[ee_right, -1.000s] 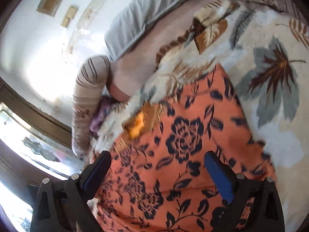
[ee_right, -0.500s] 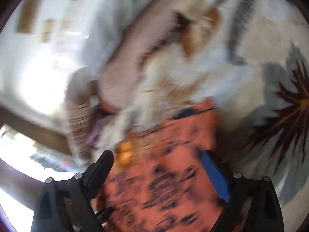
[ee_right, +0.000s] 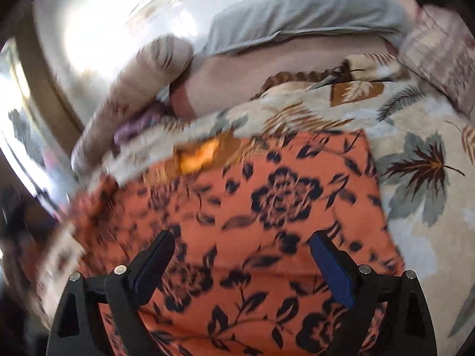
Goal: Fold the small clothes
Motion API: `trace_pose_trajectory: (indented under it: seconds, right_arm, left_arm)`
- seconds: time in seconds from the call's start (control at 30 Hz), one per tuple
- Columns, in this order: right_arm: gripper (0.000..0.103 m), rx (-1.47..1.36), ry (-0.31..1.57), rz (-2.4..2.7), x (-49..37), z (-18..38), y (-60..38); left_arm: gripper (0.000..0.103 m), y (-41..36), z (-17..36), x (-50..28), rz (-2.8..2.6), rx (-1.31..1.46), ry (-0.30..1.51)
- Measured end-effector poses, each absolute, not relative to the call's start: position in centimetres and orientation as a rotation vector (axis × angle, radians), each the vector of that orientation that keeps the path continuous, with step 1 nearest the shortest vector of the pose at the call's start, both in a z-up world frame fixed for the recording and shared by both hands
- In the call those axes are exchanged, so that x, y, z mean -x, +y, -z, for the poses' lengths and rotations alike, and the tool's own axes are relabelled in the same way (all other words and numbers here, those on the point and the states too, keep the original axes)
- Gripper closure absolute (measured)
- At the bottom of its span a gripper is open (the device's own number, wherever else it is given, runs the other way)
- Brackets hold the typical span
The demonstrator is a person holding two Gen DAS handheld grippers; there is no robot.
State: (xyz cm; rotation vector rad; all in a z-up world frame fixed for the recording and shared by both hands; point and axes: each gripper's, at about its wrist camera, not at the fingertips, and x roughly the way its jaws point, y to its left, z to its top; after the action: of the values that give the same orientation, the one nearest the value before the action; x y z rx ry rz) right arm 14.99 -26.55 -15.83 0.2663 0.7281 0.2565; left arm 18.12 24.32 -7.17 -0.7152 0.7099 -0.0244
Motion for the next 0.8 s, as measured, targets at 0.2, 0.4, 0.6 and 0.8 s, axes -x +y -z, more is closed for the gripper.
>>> trace_pose_trajectory:
  seconds: [0.2,0.4,0.6,0.8]
  right_arm:
    - [0.007,-0.369,0.873,-0.276,-16.5,17.8,-28.1]
    - [0.008,-0.692,0.729,-0.161,-18.2,14.5,-38.8]
    - [0.016,-0.772,0.926,-0.171,-25.4,18.6,-43.8]
    - [0.077,-0.627,1.012,-0.195,-28.7,19.5,-41.3]
  left_arm:
    - [0.000,33.6,11.7,-17.1,-0.151,0.970,0.740]
    - [0.000,30.1,9.6,-16.3,-0.127,0.766,0.737]
    - [0.000,14.7,5.7,-20.0,0.167,0.399,0.769]
    - [0.000,1.1,9.7,-24.4,0.332,0.179,0.884]
